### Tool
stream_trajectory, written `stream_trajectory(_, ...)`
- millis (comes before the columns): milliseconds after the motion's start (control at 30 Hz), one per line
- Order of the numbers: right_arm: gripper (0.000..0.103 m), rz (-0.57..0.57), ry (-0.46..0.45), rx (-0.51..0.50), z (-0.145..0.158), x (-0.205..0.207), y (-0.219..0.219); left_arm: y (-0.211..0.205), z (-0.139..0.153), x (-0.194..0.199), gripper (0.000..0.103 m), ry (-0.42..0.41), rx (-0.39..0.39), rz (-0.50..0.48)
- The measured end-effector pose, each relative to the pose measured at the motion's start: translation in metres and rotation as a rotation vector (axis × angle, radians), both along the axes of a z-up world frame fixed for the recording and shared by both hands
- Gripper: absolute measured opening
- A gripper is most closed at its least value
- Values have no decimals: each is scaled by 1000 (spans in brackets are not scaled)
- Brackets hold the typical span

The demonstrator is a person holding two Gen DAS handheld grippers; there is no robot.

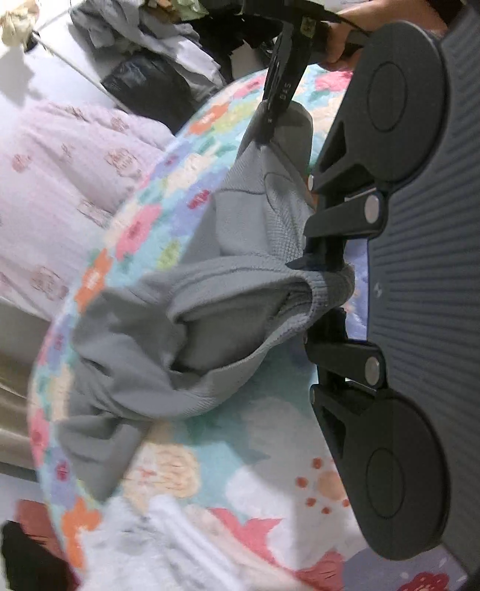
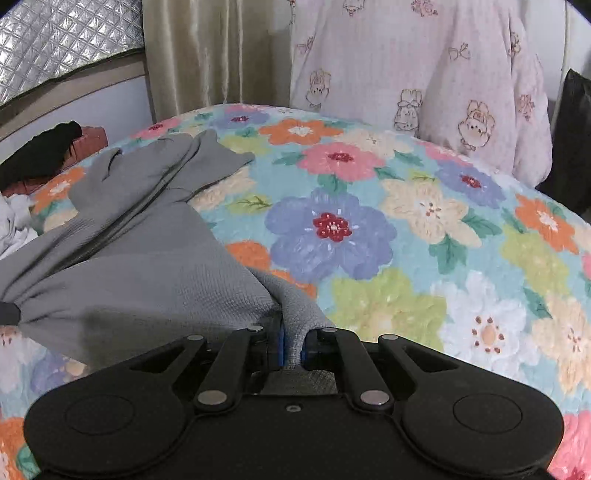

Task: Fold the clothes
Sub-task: 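Lift the grey shirt with both grippers and shake it out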

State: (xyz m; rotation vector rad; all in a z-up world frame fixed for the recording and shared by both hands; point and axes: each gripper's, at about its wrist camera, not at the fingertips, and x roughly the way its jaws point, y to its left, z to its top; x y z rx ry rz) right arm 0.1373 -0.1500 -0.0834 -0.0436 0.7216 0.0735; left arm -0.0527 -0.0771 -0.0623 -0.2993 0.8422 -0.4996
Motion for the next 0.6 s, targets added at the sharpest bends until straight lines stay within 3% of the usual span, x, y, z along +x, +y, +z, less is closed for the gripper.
stream_trajectory(100, 8, 34, -77, -7, 22, -9, 1, -5, 20, -16, 15, -89, 29, -12)
stream_trajectory(233, 8, 79, -170, -3, 58, -27, -7, -7, 22, -25, 16, -17, -22, -72)
stream_trajectory(300, 8, 74, -153, -94, 51, -31, -8, -10, 13, -25, 17, 47, -46, -110)
stream_trajectory(400, 8, 40, -84, -187, 21, -29, -16, -14, 5, -23, 21, 98, -13, -146)
stream_trajectory(500, 8, -4, -28, -189, -3, -24, -29, -5, 13, -19, 21, 80, 15, -138)
stream_trajectory(600, 8, -12, -18, -198, -7, -25, -38, 1, 24, -3, 21, 29, 87, -103)
